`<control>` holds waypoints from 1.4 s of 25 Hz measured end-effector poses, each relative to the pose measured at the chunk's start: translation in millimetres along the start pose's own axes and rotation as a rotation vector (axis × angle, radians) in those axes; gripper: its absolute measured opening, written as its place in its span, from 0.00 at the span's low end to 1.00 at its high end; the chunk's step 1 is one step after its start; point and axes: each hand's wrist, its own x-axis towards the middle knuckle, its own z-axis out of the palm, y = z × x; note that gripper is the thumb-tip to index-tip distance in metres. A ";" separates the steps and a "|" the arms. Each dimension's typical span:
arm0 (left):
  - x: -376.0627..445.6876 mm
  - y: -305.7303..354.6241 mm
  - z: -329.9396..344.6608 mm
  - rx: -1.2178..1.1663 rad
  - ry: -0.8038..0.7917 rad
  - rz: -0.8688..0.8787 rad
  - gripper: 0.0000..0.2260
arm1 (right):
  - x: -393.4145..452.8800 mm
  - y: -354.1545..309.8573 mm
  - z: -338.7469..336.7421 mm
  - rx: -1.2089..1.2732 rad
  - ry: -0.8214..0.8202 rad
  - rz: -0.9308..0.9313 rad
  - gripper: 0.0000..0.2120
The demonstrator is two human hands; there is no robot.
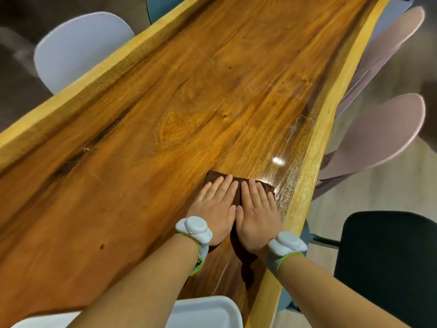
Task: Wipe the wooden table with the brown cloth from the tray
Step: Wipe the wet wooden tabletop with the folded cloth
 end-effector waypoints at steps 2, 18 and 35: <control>-16.7 -0.3 1.0 -0.014 0.003 -0.020 0.26 | -11.7 -6.7 0.4 0.017 -0.040 -0.022 0.29; -125.3 -17.2 3.7 -0.089 0.067 -0.329 0.27 | -54.6 -69.3 -2.1 -0.036 -0.227 -0.322 0.31; -54.2 -148.1 -15.6 -0.018 0.095 -0.347 0.27 | 68.1 -150.1 8.6 0.032 -0.180 -0.321 0.29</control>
